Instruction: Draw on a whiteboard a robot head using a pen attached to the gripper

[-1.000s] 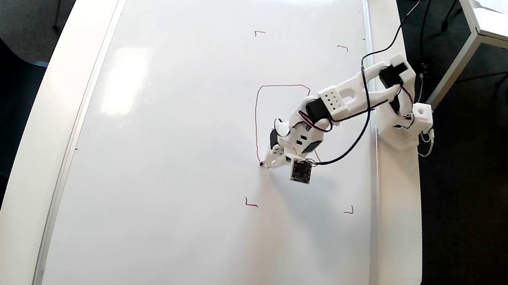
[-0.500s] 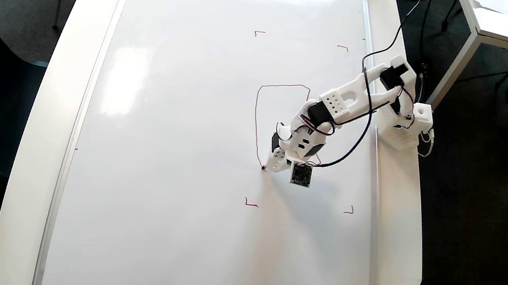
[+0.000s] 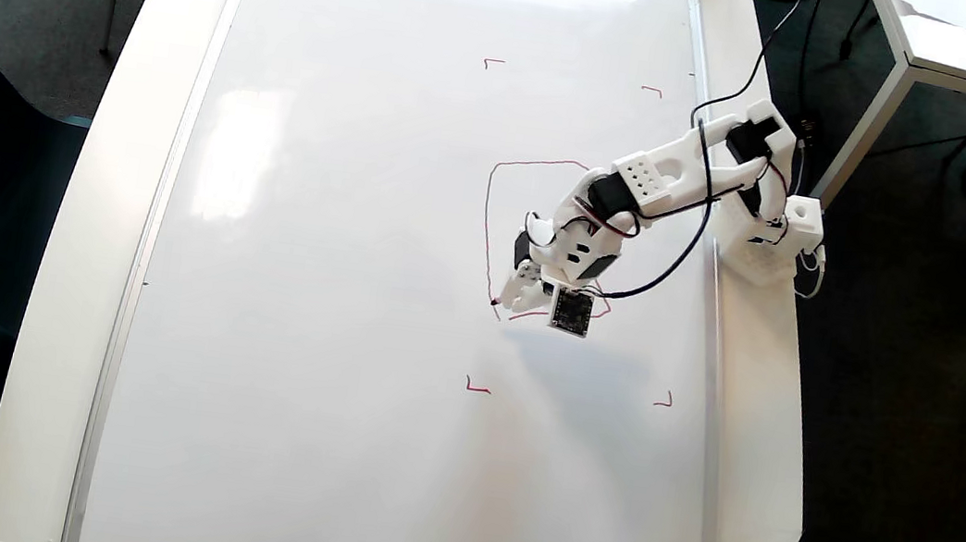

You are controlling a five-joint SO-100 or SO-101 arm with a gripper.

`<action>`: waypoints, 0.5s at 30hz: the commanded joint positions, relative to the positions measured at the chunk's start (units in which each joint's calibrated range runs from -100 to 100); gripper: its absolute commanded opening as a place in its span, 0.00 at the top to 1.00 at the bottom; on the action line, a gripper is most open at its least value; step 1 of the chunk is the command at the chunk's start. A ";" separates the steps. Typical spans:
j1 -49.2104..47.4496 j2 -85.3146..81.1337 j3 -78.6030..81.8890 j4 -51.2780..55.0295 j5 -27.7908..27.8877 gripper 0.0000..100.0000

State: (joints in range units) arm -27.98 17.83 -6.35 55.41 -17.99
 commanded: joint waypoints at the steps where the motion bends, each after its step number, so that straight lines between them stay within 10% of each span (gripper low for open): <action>1: 1.79 -4.46 -1.23 1.59 0.30 0.99; 15: 3.04 -4.37 -1.05 6.98 0.14 0.99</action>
State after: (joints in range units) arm -25.26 17.66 -6.35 61.06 -17.94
